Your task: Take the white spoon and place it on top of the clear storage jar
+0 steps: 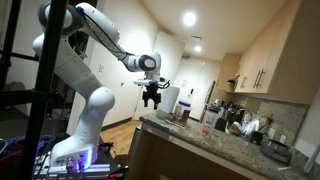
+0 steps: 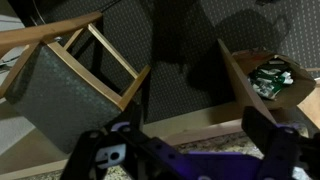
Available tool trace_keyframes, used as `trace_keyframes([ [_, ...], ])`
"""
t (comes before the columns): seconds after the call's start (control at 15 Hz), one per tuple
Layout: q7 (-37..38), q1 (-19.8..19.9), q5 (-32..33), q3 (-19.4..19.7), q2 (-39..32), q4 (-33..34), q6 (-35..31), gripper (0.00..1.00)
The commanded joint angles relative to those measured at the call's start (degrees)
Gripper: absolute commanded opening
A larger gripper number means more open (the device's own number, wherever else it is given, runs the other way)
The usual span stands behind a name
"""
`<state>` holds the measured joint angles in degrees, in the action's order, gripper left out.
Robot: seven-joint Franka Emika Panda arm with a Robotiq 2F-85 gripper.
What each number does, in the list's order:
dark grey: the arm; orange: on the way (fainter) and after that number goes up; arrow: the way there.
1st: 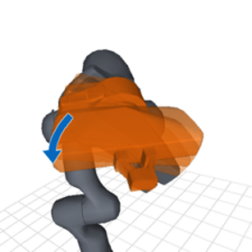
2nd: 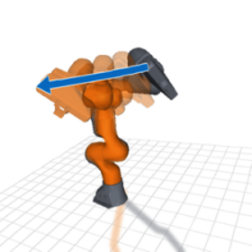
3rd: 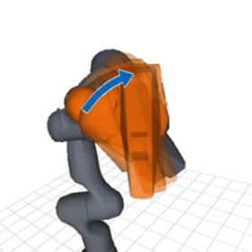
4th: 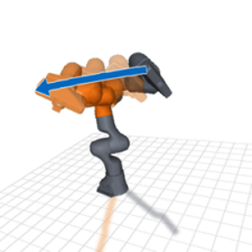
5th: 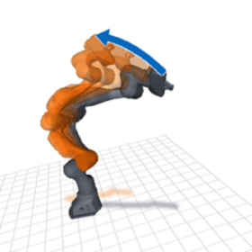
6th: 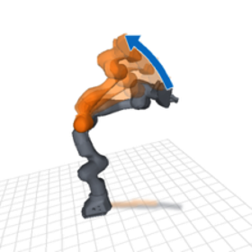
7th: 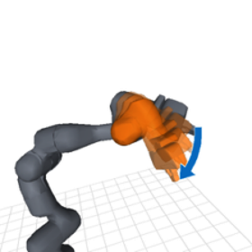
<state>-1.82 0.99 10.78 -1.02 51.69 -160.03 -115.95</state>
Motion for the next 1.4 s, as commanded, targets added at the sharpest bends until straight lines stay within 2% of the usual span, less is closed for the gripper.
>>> trace_keyframes([
  [0.0, 0.04, -0.09, 0.02, 0.05, -0.06, -0.37, 0.30, 1.00],
  [0.27, 3.08, -0.27, -3.47, 0.40, -0.19, 0.38, -1.17, 1.00],
  [0.4, 2.87, -0.84, -5.40, 0.72, -0.52, 1.29, 1.92, 1.00],
  [0.8, 3.23, -0.40, -4.94, -0.01, -0.15, 1.01, 2.50, 1.00],
  [0.87, 6.85, -0.65, -8.96, 0.24, -0.54, 1.53, 5.27, 1.00],
  [1.07, 12.89, -1.37, -16.88, -0.65, -1.14, 1.96, 6.74, 1.00],
  [1.13, 11.60, 2.07, -15.46, 2.83, -0.28, 10.20, 15.13, 1.00],
  [1.2, 13.95, 2.79, -15.98, 2.70, -0.63, 11.41, 16.01, 1.00],
  [1.33, 17.12, 5.17, -16.50, 3.87, -1.83, 18.37, 20.37, 1.00],
])
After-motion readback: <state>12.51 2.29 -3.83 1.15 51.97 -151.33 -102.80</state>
